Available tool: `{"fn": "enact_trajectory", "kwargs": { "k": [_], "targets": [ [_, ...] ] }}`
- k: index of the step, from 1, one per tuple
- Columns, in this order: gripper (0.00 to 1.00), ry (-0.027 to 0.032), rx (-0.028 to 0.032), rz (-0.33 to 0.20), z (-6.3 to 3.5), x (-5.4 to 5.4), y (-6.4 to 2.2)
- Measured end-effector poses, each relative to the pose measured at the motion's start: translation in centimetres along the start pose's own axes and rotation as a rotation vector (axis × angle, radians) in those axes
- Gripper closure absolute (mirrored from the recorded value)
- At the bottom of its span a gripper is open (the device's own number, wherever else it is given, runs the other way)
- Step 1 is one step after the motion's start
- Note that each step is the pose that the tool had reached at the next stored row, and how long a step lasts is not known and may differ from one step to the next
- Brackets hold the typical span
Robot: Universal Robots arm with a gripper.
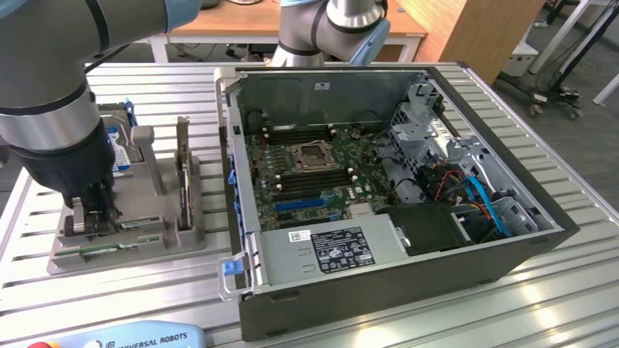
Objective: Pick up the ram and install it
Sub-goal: 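Pick up the ram and move it above insertion slot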
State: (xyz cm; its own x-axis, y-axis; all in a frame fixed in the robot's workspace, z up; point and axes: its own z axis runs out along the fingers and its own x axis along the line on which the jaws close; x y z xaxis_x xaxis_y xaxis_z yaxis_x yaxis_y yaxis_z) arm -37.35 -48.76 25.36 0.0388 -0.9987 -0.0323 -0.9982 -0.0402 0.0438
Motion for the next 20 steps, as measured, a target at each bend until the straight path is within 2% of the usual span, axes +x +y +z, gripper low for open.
{"fn": "enact_trajectory", "kwargs": {
  "k": [20],
  "targets": [
    [0.7, 0.0, 0.0, 0.0, 2.37, 0.1, -0.11]
  ]
}}
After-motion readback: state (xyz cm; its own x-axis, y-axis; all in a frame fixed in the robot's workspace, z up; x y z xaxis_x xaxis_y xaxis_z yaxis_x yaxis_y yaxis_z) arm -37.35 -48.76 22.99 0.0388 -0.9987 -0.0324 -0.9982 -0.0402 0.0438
